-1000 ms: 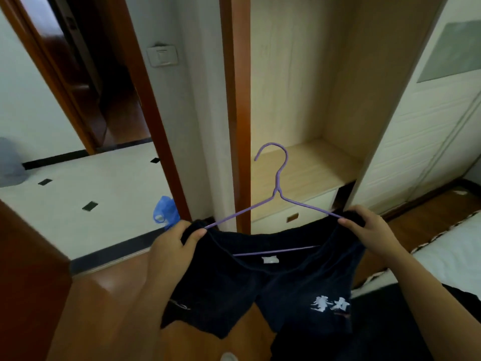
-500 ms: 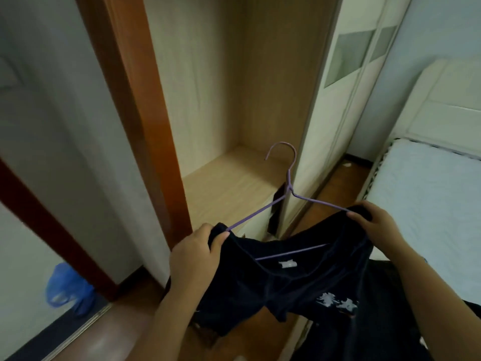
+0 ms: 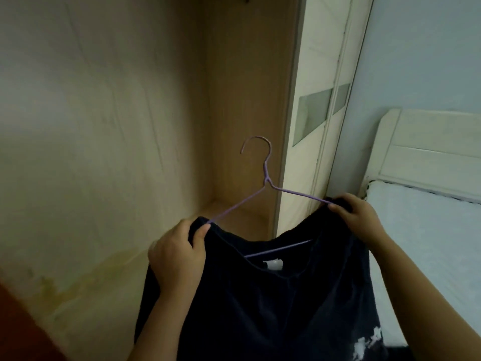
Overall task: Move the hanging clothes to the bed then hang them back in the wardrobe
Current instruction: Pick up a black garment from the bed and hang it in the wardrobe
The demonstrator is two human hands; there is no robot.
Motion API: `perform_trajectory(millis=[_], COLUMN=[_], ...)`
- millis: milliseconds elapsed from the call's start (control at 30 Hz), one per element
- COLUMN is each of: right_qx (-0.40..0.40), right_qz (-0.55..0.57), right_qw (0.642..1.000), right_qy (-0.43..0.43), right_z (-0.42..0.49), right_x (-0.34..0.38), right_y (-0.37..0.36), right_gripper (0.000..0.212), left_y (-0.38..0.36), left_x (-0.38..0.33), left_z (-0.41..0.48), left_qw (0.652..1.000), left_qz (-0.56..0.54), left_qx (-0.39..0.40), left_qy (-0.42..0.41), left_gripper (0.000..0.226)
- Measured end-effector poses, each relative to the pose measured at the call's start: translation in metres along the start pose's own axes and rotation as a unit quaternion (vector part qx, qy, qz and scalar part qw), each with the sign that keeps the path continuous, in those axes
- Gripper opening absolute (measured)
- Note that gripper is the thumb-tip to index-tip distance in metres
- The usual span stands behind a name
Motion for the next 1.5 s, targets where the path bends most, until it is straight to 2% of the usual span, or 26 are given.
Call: perform_trajectory(millis=[167, 267, 333, 433, 533, 733, 900, 1000, 1233, 1367, 1500], right_qx=[0.042, 0.090, 0.131, 0.194, 0.243, 0.294, 0.333, 0.351, 0.370, 0.368, 0.367], right_qz=[0.021, 0.034, 0.047, 0.083, 0.136, 0.314, 0.411, 0.451, 0.567, 0.612, 0.620], right_qw=[0.995, 0.984, 0.974, 0.954, 0.934, 0.892, 0.848, 0.821, 0.736, 0.700, 0.692], right_qy=[0.089, 0.148, 0.179, 0.214, 0.225, 0.141, 0.046, 0.001, -0.003, 0.003, 0.052], right_z=[0.078, 0.116, 0.132, 0.144, 0.144, 0.139, 0.116, 0.094, 0.045, 0.029, 0.015], right_x=[0.043, 0.071, 0.092, 0.123, 0.156, 0.208, 0.252, 0.286, 0.392, 0.450, 0.508], right_y=[-0.027, -0.040, -0.049, -0.061, -0.069, -0.083, -0.100, -0.102, -0.072, -0.054, -0.044], right_gripper=[0.018, 0.008, 0.008, 0.019, 0.012, 0.017, 0.018, 0.021, 0.022, 0.018, 0.018], left_y=[-0.025, -0.031, -0.029, -0.017, 0.007, 0.063, 0.118, 0.154, 0.238, 0.274, 0.299], left_x=[-0.002, 0.003, 0.009, 0.025, 0.035, 0.034, -0.035, -0.079, -0.141, -0.139, -0.124], left_z=[0.080, 0.121, 0.144, 0.170, 0.186, 0.197, 0.167, 0.148, 0.115, 0.113, 0.115], left_qw=[0.995, 0.992, 0.989, 0.983, 0.977, 0.964, 0.948, 0.929, 0.870, 0.840, 0.830], left_qz=[0.048, 0.064, 0.077, 0.101, 0.110, 0.152, 0.163, 0.186, 0.230, 0.284, 0.323], left_qx=[-0.084, -0.111, -0.124, -0.141, -0.167, -0.206, -0.270, -0.296, -0.357, -0.401, -0.421], left_qy=[-0.007, 0.015, 0.032, 0.059, 0.070, 0.077, -0.053, -0.123, -0.251, -0.229, -0.173], left_gripper=[0.045, 0.034, 0.029, 0.033, 0.033, 0.033, 0.042, 0.038, 0.029, 0.039, 0.055])
Point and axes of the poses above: each hand's wrist, its own z-axis towards the middle knuckle, its own y-axis out of the back of the hand, x = y × z, the point moved 10 cm from there along z, towards the middle knuckle, and after that the axes turned 13 degrees about -x, right-handed, at the moved point
